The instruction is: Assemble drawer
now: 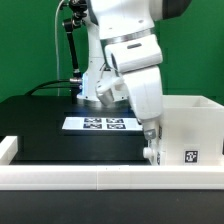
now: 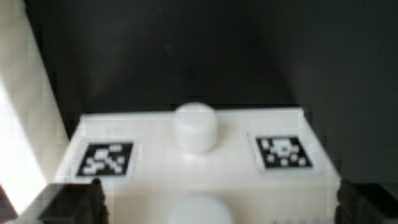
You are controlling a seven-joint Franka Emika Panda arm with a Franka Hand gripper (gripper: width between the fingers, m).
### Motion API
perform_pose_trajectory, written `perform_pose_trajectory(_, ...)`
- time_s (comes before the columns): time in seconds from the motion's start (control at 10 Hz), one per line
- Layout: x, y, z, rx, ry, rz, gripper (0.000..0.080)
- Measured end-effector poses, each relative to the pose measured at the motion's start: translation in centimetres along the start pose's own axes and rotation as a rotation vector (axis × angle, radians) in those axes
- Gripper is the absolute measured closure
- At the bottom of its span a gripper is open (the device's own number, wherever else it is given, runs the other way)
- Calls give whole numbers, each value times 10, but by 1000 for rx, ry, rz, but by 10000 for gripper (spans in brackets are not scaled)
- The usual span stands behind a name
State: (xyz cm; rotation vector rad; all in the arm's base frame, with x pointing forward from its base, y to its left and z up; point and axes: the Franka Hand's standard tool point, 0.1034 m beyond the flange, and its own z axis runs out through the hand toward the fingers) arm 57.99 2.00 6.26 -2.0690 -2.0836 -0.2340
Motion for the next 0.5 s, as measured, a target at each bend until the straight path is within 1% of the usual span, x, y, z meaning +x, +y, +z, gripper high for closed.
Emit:
perform_pose_trajectory(0.1, -12, -1, -2, 2, -2, 9, 151)
perform_pose_trajectory(0.2, -22, -1, -6, -2, -3, 17, 151)
perform_pose_trajectory(0.3, -28, 0, -9, -9, -5, 29, 151)
perform_pose_trajectory(0.5, -26, -1, -7, -5, -3, 28, 151)
